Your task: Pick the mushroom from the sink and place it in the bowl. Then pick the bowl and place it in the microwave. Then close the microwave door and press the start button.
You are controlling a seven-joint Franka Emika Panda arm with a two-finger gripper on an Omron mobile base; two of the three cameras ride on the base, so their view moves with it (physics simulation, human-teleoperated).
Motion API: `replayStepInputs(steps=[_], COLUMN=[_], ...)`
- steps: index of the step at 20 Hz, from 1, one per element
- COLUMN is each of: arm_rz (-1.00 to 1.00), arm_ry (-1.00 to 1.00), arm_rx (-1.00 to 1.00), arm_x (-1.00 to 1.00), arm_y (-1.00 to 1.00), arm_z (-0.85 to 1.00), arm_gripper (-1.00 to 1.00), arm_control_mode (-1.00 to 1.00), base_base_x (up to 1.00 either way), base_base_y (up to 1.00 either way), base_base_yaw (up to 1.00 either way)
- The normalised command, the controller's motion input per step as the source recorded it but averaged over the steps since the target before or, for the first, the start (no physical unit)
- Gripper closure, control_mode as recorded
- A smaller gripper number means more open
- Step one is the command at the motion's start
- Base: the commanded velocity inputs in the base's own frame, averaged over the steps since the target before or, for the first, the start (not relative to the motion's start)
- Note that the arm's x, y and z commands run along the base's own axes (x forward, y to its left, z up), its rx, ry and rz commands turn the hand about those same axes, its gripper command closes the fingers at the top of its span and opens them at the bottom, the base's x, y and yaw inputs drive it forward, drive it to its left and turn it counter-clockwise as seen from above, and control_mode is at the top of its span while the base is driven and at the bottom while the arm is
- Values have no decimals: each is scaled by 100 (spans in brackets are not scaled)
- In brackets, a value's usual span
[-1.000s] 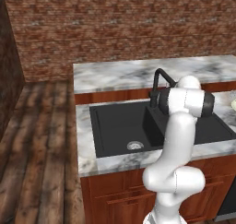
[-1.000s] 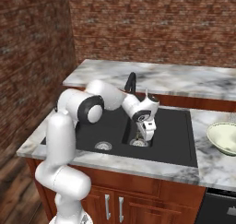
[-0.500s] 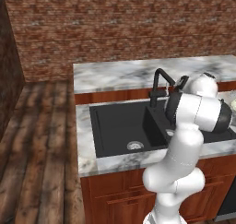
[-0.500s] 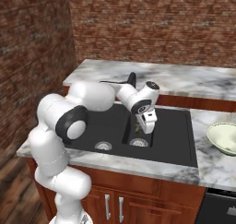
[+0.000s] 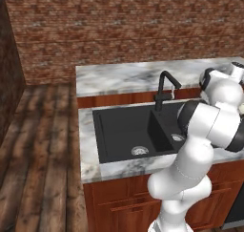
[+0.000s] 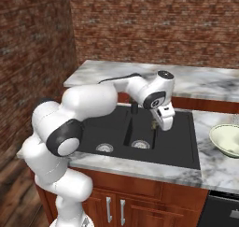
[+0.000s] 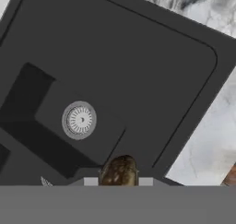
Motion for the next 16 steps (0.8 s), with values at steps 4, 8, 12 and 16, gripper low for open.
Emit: replayStepInputs(steps=[4,8,12,16], arm_rz=[4,7,6,8], arm_ry=[0,0,0,1], arm_rx=[-5,-10,-13,-14], arm_x=[-9,0,0,0], arm_y=[-100,-100,-97,-91], arm_z=[50,30,5,0], arm_gripper=[100,100,100,100], arm_control_mode=[-100,-100,-100,-100], base_base_x=[0,0,0,0], base_base_y=[0,0,0,0], base_base_yaw=[0,0,0,0])
